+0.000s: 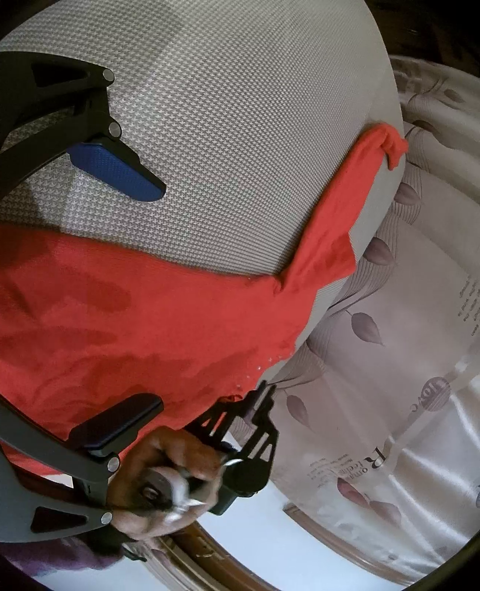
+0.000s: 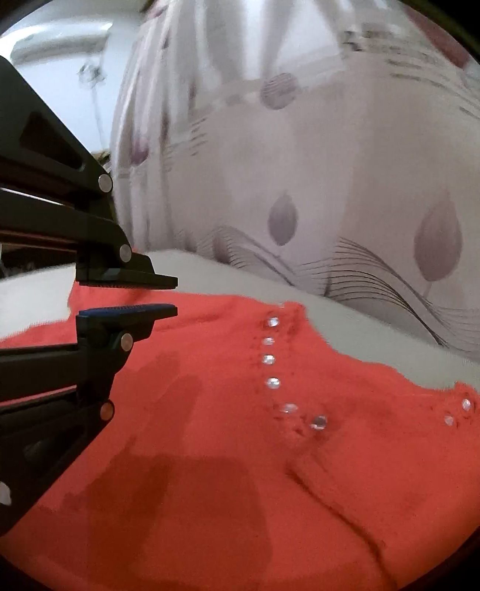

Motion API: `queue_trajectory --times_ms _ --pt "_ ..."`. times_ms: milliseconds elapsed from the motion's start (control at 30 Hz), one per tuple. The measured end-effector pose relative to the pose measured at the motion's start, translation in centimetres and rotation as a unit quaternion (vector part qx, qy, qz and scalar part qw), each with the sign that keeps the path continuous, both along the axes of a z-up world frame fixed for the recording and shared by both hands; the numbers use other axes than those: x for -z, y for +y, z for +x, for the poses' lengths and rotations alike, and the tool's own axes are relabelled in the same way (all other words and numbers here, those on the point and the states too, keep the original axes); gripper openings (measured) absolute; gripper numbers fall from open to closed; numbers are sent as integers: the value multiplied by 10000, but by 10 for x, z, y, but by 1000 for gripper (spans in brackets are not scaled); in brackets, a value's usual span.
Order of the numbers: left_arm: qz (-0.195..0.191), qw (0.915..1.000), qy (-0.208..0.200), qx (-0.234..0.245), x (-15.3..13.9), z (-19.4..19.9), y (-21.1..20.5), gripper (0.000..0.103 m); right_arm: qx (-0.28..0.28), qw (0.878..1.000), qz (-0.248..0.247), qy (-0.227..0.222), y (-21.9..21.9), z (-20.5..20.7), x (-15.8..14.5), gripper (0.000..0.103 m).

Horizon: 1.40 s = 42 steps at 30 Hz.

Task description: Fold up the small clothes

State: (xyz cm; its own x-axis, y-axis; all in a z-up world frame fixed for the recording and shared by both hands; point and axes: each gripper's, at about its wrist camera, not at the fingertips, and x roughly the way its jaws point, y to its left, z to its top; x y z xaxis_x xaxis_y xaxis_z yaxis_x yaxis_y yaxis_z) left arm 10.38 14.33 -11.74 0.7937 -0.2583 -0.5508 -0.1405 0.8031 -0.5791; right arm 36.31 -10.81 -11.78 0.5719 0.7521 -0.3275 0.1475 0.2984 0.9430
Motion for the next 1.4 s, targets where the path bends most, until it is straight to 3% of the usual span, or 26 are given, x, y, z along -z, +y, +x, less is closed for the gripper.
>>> queue_trajectory --times_ms 133,200,233,367,400,467,533,567,600,667,700,800,867,967,1033,1100,1167,1267,1333,1400 --pt "-27 10000 -11 -4 0 -1 1 103 256 9989 -387 -95 -34 -18 3 16" --pt "-41 10000 -22 -7 0 -1 1 103 548 9958 -737 -5 -70 -33 7 39" --pt "-50 10000 -29 -6 0 -2 2 103 663 9935 -920 29 -85 -37 8 43" --pt "-67 10000 -37 -7 0 -2 2 103 1039 9818 -1570 240 -144 -50 9 44" --pt "-61 10000 -31 -7 -1 -2 2 103 914 9748 -2027 184 -149 -48 1 44" --pt "-57 10000 -23 -11 -1 -1 2 103 347 9481 -3158 -141 -135 -40 -20 44" --pt "-56 10000 -23 -13 -1 -1 1 103 -312 8991 -4305 -726 -103 -35 -43 44" --pt "-54 10000 -20 -10 -1 -1 2 103 -558 8661 -4841 -1118 -88 -37 -50 44" --pt "-52 10000 -17 -10 -1 -1 2 103 -803 8182 -5478 -1550 -67 -39 -57 45" --pt "-54 10000 -17 -10 -1 -1 2 103 -1166 7362 -6386 -1914 -37 -34 -56 45" --pt "-53 10000 -16 -11 -1 -1 2 103 -1396 7195 -6504 -1996 -31 -31 -49 45" --pt "-30 10000 3 -13 -1 0 1 103 -1689 6959 -6679 -2029 -26 -19 -34 45" --pt "-12 10000 15 -16 -2 1 0 103 -1749 7010 -6613 -2019 -29 -16 -25 45" --pt "-5 10000 27 -10 -1 2 0 103 -1755 6967 -6683 -1927 -33 -6 -10 45" --pt "-4 10000 29 -11 -1 2 0 103 -1648 7089 -6600 -1862 -39 -1 -3 39" --pt "-1 10000 31 -11 -1 2 1 103 -1601 7210 -6511 -1748 -45 0 2 14" --pt "5 10000 34 -15 -1 3 1 103 -1604 7281 -6450 -1677 -45 3 3 10" --pt "4 10000 33 -13 -1 3 1 103 -1594 7259 -6478 -1676 -41 2 -1 7" --pt "2 10000 32 -12 0 3 1 103 -1564 7416 -6283 -1755 -41 -1 -9 7" --pt "4 10000 34 -12 -1 3 1 103 -1533 7696 -5917 -1850 -39 -6 -22 7"
